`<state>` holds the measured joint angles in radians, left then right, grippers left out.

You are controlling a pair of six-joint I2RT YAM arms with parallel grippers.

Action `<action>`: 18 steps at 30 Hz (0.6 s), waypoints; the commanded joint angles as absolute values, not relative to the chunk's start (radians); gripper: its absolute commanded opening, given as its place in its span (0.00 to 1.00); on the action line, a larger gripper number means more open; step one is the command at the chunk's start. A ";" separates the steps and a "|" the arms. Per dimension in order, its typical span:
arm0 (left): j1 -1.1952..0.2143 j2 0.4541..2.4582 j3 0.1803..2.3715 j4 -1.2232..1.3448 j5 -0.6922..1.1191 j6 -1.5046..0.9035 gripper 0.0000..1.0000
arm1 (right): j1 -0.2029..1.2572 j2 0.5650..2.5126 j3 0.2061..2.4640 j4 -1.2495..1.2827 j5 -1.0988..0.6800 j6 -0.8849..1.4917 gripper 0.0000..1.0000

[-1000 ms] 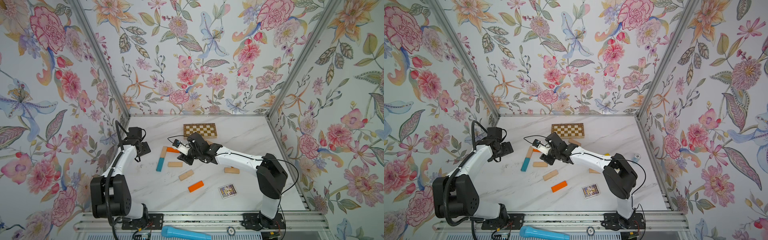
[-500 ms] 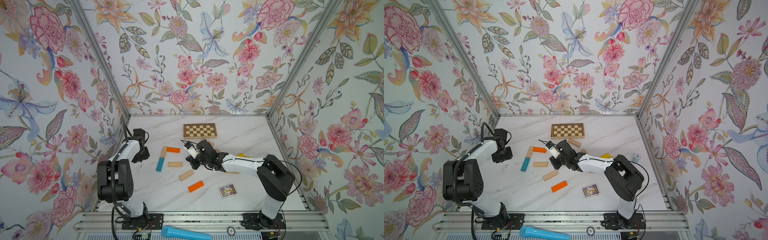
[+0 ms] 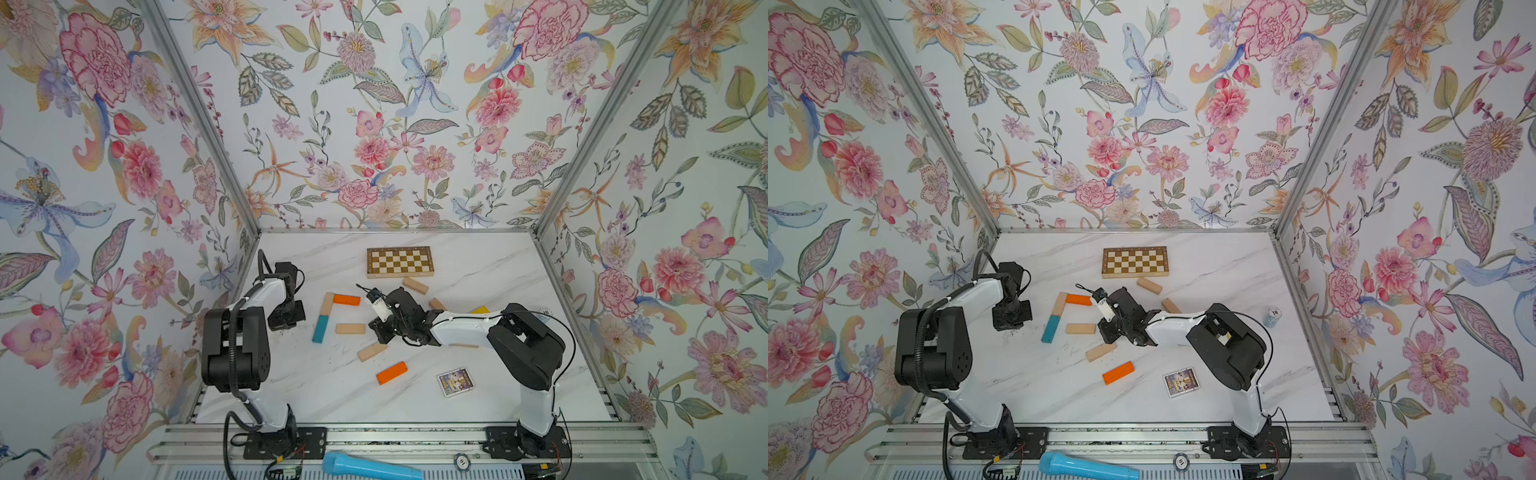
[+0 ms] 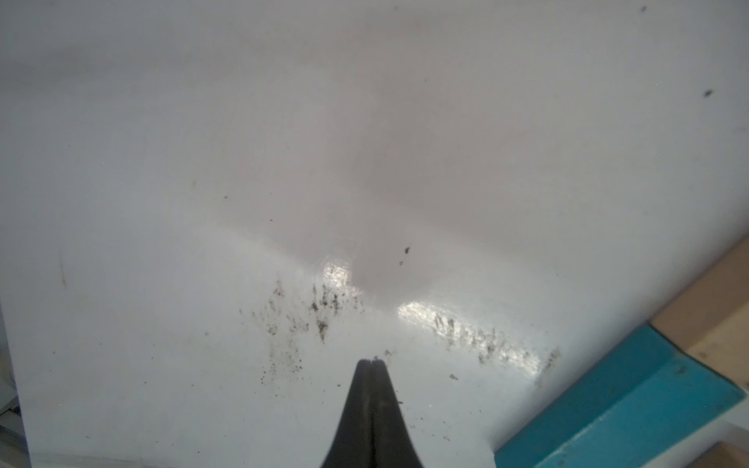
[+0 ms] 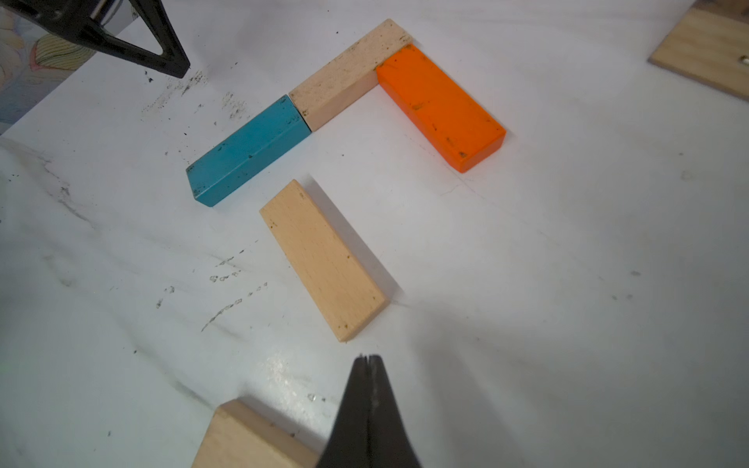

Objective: Assemble the number 6 with building blocks
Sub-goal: Assemble the building block at the center of the board.

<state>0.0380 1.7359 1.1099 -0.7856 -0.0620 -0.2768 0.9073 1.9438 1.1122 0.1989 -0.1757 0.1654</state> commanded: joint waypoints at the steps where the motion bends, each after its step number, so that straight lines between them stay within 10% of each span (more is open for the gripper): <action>1: 0.025 1.750 1.134 -0.812 -0.046 -0.255 0.00 | 0.922 1.968 1.139 0.209 -0.142 0.196 0.00; 18: 0.017 1.750 1.140 -0.815 -0.044 -0.254 0.00 | 0.957 2.000 1.148 0.199 -0.146 0.198 0.00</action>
<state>0.0257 1.7432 1.1145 -0.7856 -0.0551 -0.2733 0.9440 1.9938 1.1408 0.1978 -0.1490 0.1886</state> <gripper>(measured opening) 0.047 0.047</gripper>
